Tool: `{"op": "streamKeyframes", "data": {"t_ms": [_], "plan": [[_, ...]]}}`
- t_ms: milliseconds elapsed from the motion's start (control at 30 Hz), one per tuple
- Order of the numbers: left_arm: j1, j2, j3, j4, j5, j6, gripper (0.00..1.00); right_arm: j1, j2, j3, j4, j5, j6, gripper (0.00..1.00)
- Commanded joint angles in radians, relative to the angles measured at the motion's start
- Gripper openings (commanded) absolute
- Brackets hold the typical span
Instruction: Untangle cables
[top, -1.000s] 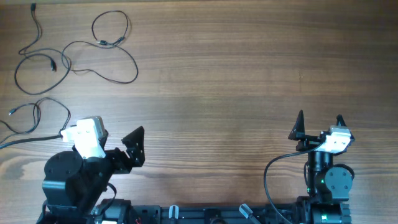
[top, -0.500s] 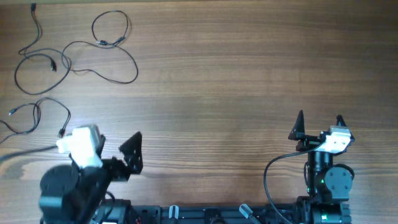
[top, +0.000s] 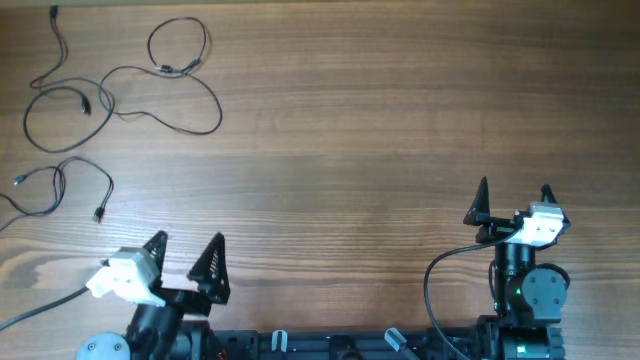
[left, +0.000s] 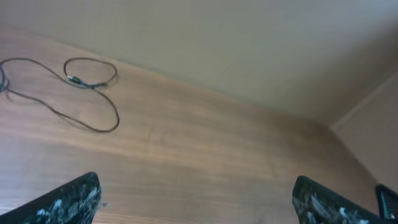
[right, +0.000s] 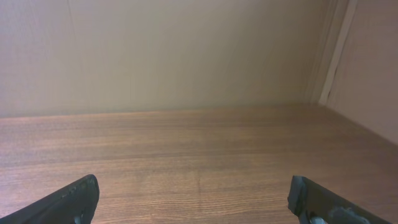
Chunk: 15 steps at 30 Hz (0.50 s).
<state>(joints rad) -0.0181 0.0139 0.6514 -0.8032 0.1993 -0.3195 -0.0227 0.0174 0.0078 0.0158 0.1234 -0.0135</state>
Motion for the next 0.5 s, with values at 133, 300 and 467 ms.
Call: {"op": "streamKeyframes", "data": {"t_ms": [133, 300, 467], "plan": [[0.009, -0.01, -0.256, 0.29, -0.013, -0.003, 1.0, -0.005, -0.014, -0.003, 0.003, -0.01, -0.012, 1.0], [0.009, -0.01, -0.422, 0.447, -0.023, 0.003, 1.0, -0.005, -0.014, -0.003, 0.003, -0.01, -0.012, 1.0], [0.009, -0.01, -0.566, 0.623, -0.039, 0.024, 1.0, -0.005, -0.014, -0.003, 0.002, -0.01, -0.012, 1.0]]}}
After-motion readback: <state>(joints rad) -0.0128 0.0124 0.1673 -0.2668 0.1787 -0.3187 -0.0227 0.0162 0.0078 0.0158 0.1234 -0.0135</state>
